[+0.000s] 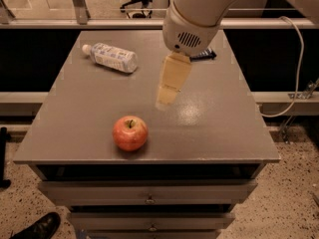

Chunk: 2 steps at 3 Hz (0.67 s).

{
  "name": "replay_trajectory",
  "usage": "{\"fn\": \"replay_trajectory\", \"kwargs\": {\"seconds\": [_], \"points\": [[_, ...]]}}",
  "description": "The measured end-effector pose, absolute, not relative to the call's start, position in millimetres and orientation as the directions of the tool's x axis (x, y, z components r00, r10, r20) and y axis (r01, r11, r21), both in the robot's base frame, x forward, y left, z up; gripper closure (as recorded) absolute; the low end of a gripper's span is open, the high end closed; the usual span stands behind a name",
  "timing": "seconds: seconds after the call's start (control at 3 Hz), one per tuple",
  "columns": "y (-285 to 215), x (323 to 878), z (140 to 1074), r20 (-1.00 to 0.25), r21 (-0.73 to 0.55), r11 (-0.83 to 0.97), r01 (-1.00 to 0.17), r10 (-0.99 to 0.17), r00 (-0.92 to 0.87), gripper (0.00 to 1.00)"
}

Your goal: Place blue plastic bottle upright

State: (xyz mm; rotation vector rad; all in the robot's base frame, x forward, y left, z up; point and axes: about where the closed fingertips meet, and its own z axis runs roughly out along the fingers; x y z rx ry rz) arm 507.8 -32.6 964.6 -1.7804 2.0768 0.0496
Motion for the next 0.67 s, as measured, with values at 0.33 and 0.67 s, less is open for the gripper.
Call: {"fn": "replay_trajectory", "kwargs": {"seconds": [0.33,0.67], "points": [[-33,508,965,-0.322,-0.231,0.187,-0.955,-0.941,-0.106,0.00],[-22,517,966,-0.366,-0.229,0.214,-0.950,-0.923,-0.119,0.00]]}}
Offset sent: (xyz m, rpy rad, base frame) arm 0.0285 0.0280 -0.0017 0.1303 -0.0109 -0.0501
